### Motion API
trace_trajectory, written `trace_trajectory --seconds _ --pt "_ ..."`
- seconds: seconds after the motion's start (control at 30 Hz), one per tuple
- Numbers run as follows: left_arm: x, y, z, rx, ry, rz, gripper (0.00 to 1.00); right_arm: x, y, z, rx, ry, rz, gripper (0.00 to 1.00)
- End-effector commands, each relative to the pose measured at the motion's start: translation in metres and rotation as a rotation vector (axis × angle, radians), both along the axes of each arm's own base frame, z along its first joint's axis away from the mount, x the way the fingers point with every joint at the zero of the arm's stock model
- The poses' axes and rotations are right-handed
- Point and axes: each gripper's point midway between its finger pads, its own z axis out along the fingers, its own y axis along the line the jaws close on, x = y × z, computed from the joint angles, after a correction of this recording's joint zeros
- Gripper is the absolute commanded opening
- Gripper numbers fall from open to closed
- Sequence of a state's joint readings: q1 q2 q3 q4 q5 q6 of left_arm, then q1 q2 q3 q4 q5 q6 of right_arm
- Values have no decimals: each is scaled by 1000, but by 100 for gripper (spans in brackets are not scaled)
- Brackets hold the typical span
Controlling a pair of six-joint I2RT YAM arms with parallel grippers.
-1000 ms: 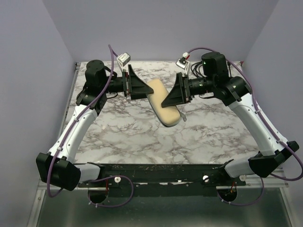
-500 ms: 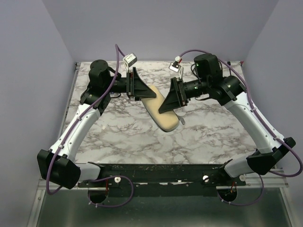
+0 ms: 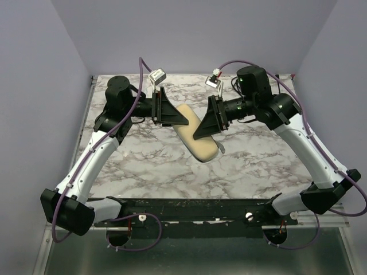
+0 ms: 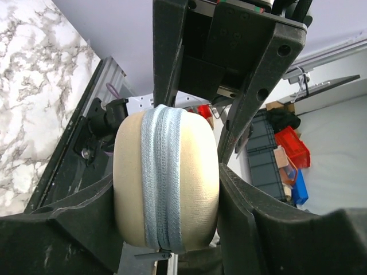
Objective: Open the umbrella
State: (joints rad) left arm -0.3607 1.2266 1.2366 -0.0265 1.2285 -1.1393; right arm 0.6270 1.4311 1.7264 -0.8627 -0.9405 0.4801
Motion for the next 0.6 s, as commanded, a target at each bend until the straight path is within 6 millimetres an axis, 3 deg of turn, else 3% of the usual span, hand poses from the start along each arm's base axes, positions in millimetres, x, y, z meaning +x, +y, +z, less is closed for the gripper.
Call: trace_trajectory --seconds 0.0,0.07,0.1,0.17,0.23,0.27,0.3,0.43,0.57 --pt "-23 -2 11 -18 -23 -65 6 -1 -4 20 51 -79 -26 1" --pt "-21 -2 16 -31 -43 -40 0 6 -4 17 33 -75 -71 1" --pt "-19 -3 19 -35 -39 -18 0 11 -4 15 18 -73 -105 9" --pt "-15 -3 26 -42 -38 36 0 21 -5 10 -6 -51 -185 42" --pt "-10 -2 39 -60 -57 96 0 31 -5 10 4 -34 -273 63" --pt "-7 -1 44 -64 -54 133 0 36 -6 9 13 -10 -324 89" --pt "-4 0 50 -68 -50 168 0 40 -8 14 40 -13 -376 99" --pt "21 12 60 -85 13 386 0 58 -23 23 114 26 -601 100" --pt "34 27 69 -191 49 541 0 63 -36 43 263 72 -738 100"
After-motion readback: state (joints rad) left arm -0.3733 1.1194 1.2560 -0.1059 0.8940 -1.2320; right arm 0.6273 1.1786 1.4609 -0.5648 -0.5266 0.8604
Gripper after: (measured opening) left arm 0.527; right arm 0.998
